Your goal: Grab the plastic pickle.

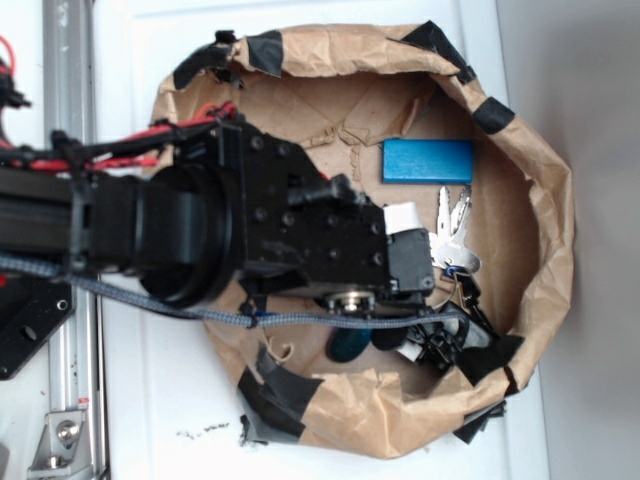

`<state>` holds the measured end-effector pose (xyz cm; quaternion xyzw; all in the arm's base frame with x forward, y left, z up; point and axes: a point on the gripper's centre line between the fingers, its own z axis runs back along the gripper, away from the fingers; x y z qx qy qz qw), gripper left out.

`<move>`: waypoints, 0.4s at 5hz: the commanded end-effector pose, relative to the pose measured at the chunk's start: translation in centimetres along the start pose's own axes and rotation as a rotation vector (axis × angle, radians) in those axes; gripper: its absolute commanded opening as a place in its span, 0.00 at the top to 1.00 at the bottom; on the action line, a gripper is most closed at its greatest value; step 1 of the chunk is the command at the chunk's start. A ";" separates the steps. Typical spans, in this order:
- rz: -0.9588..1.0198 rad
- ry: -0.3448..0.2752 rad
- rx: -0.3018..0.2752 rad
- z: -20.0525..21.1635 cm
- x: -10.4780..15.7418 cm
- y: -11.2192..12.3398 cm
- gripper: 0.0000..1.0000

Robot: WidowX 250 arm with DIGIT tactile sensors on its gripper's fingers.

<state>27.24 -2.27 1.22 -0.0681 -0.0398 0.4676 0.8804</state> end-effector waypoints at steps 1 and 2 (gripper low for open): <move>0.040 0.045 0.007 0.5 0.4 3.8 1.00; -0.016 0.063 -0.031 2.1 -0.2 5.0 1.00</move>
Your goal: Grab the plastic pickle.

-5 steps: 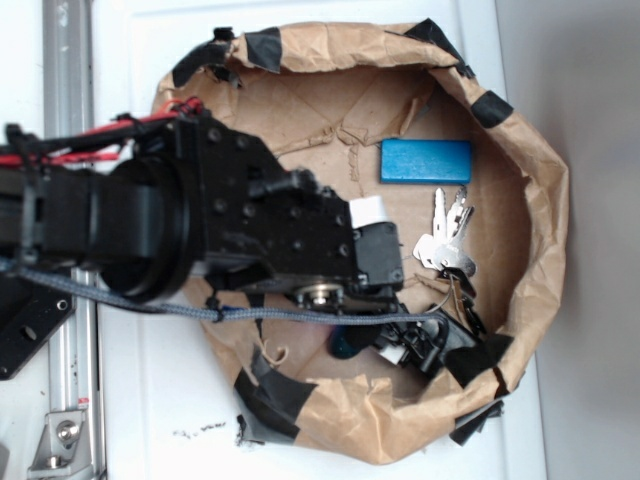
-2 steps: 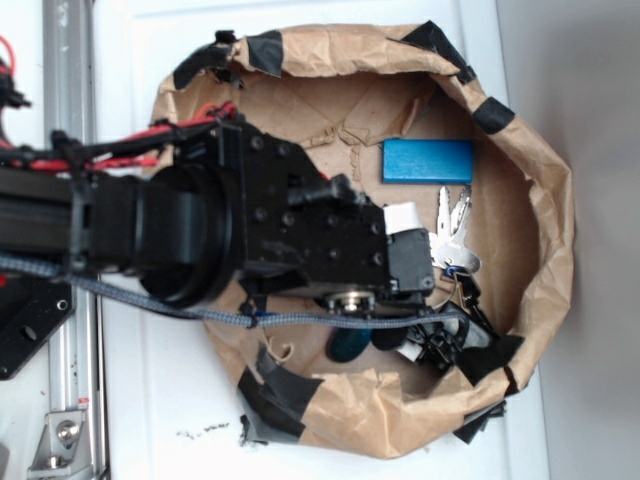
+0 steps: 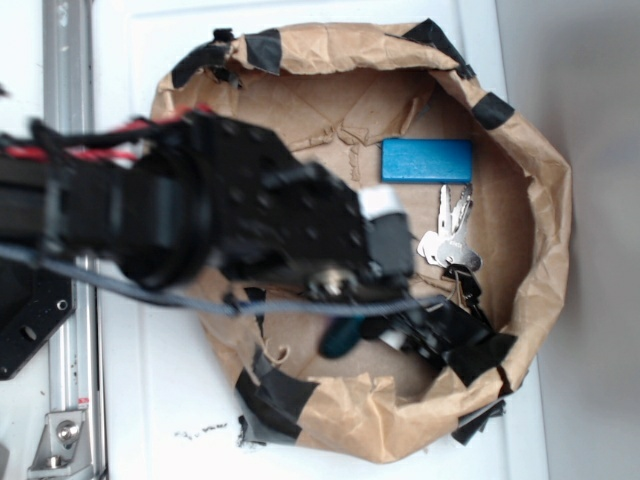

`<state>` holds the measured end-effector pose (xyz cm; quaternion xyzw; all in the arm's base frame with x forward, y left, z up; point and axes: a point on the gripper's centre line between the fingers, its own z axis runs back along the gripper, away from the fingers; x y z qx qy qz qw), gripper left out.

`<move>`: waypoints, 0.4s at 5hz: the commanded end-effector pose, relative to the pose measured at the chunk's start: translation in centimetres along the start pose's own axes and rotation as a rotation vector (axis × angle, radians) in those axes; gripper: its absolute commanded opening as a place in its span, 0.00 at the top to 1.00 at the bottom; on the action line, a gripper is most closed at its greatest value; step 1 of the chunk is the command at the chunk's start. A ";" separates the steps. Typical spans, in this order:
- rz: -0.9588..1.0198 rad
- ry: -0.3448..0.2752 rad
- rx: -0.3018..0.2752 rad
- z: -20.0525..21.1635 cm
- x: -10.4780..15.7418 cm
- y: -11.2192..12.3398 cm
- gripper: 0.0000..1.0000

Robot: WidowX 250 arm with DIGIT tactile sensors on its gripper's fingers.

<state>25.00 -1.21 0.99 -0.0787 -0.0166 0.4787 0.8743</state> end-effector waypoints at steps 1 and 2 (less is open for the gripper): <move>-0.060 0.009 -0.042 2.5 -0.2 3.3 1.00; -0.071 0.018 -0.033 2.1 -0.3 2.9 1.00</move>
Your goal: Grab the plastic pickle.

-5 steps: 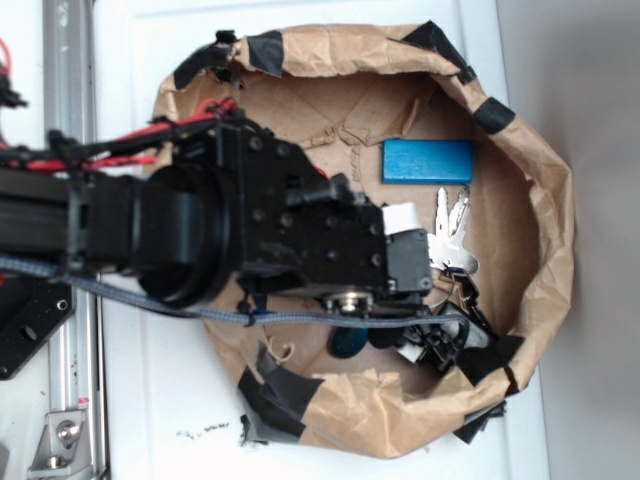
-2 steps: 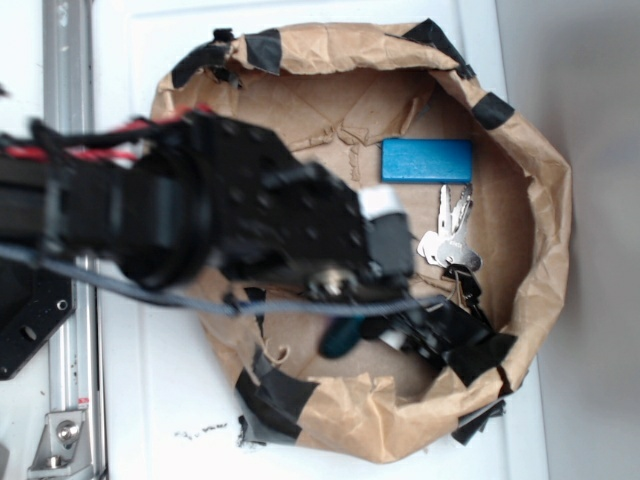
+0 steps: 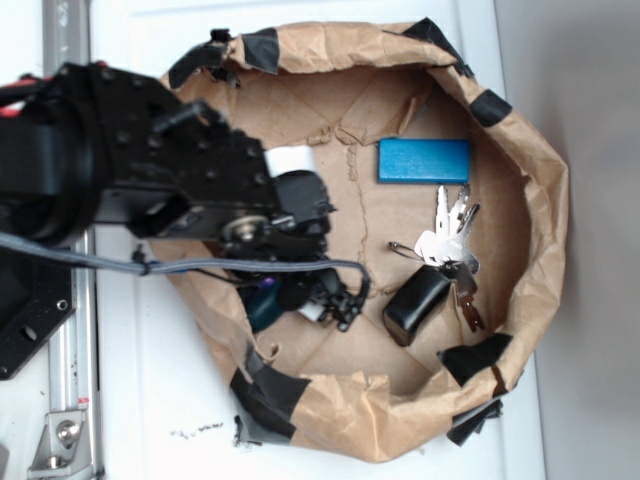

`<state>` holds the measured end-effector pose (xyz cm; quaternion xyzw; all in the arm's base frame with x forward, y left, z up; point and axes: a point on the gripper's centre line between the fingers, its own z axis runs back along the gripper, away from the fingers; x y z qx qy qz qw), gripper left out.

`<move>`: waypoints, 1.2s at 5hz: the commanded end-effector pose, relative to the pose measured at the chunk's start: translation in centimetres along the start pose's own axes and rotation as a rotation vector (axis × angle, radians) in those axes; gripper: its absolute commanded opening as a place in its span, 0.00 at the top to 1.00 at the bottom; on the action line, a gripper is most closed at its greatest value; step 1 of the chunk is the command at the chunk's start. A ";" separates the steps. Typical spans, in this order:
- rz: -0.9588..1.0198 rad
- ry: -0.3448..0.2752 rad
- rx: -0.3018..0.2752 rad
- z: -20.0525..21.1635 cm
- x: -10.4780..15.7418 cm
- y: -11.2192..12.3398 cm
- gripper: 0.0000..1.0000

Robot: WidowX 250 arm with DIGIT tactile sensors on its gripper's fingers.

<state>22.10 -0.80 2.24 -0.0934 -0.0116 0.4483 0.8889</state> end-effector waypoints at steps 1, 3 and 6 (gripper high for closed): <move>-0.099 -0.012 0.059 2.0 1.3 -1.0 1.00; -0.572 -0.195 0.031 11.3 2.4 -6.4 1.00; -0.606 -0.379 0.061 11.3 2.9 -6.1 1.00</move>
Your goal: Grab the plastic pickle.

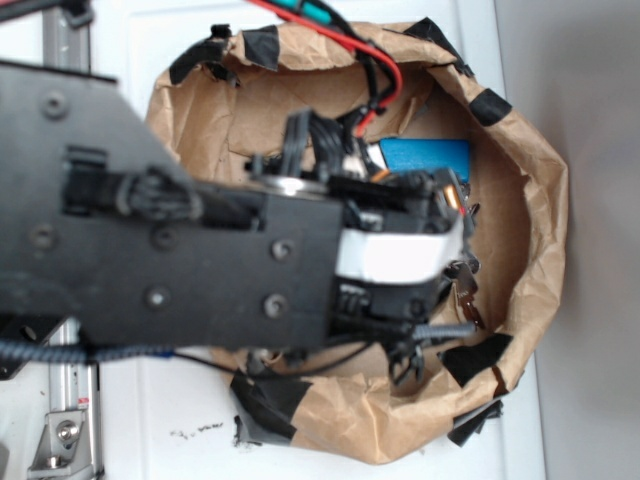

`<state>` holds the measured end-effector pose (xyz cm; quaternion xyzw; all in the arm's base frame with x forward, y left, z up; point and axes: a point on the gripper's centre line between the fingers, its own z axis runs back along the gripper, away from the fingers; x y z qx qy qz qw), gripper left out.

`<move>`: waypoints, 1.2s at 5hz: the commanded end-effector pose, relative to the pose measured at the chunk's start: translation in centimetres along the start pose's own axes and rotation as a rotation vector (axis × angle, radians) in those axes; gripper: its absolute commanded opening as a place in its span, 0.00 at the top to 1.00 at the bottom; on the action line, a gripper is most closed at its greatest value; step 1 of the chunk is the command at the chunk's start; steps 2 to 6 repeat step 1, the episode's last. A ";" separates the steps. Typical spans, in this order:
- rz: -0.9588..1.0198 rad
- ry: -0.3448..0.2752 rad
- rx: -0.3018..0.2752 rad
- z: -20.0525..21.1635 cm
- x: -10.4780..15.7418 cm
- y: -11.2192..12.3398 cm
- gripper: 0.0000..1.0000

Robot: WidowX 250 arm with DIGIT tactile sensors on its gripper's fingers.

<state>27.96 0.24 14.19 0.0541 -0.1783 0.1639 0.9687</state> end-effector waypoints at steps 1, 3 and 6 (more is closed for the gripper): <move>0.048 -0.032 -0.014 -0.6 -0.7 -0.3 1.00; 0.048 -0.032 -0.014 -0.6 -0.7 -0.3 1.00; 0.048 -0.032 -0.014 -0.6 -0.7 -0.3 1.00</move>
